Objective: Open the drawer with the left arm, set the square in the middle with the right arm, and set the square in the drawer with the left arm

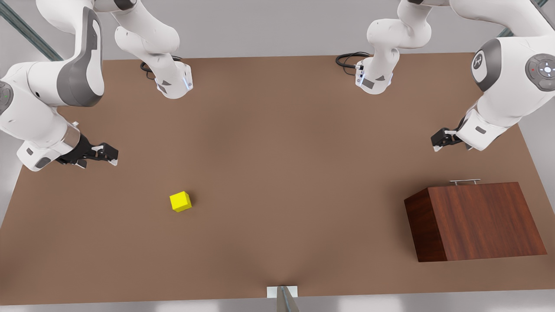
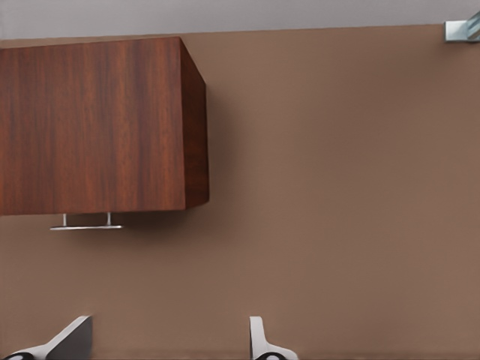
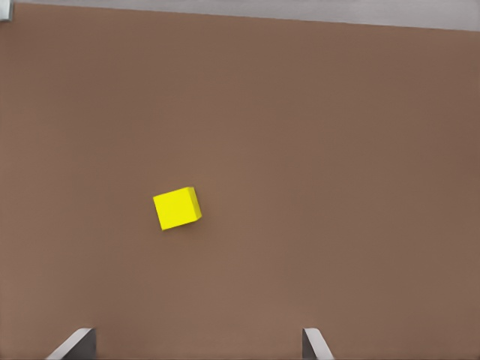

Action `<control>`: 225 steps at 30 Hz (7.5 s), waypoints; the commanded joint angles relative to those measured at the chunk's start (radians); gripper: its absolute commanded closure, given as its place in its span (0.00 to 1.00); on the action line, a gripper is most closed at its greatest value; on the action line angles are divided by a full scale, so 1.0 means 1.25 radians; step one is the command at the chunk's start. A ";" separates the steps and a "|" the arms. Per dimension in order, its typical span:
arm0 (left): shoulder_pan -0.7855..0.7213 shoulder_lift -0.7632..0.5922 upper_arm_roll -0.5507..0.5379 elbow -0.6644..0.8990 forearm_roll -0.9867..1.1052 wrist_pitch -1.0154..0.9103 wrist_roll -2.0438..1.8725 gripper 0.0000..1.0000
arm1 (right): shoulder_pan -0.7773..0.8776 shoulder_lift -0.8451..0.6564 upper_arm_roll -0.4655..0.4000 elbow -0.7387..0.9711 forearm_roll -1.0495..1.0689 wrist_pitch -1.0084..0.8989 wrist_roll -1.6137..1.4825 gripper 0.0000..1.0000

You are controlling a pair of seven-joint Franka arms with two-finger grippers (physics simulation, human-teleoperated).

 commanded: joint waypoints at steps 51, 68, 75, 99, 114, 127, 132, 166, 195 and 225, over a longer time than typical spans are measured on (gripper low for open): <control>0.077 -0.060 0.223 -0.756 0.030 0.936 -1.021 0.00 | 0.081 0.316 0.028 -0.080 -0.026 0.341 0.039 0.00; 0.101 -0.003 0.223 -0.751 0.043 1.027 -1.018 0.00 | 0.088 0.361 0.057 -0.174 -0.042 0.448 -0.023 0.00; 0.105 0.009 0.223 -0.751 0.043 1.037 -1.018 0.00 | 0.079 0.383 0.056 -0.206 -0.044 0.515 -0.065 0.00; 0.117 0.053 0.223 -0.736 0.045 1.055 -1.016 0.00 | 0.065 0.389 0.068 -0.264 0.006 0.578 -0.085 0.00; 0.126 0.032 0.225 -0.741 0.046 0.973 -1.014 0.00 | 0.060 0.414 0.067 -0.280 0.005 0.636 -0.091 0.52; 0.128 0.007 0.233 -0.741 0.078 0.887 -1.013 0.00 | 0.184 0.338 0.068 -0.261 0.008 0.595 -0.077 0.56; 0.128 -0.003 0.233 -0.741 0.098 0.869 -1.019 0.00 | 0.351 0.334 0.070 -0.252 0.005 0.583 0.097 0.55; 0.127 -0.048 0.234 -0.741 0.127 0.703 -1.021 0.00 | 0.782 0.684 0.141 0.255 -0.195 0.400 0.696 0.00; 0.127 -0.079 0.234 -0.740 0.130 0.586 -1.022 0.00 | 0.191 0.066 -0.159 -0.005 0.040 0.049 0.002 0.00; -0.274 0.168 -0.272 -0.405 -0.124 0.628 -2.021 0.00 | 0.188 0.078 -0.152 0.006 0.061 0.076 0.119 0.00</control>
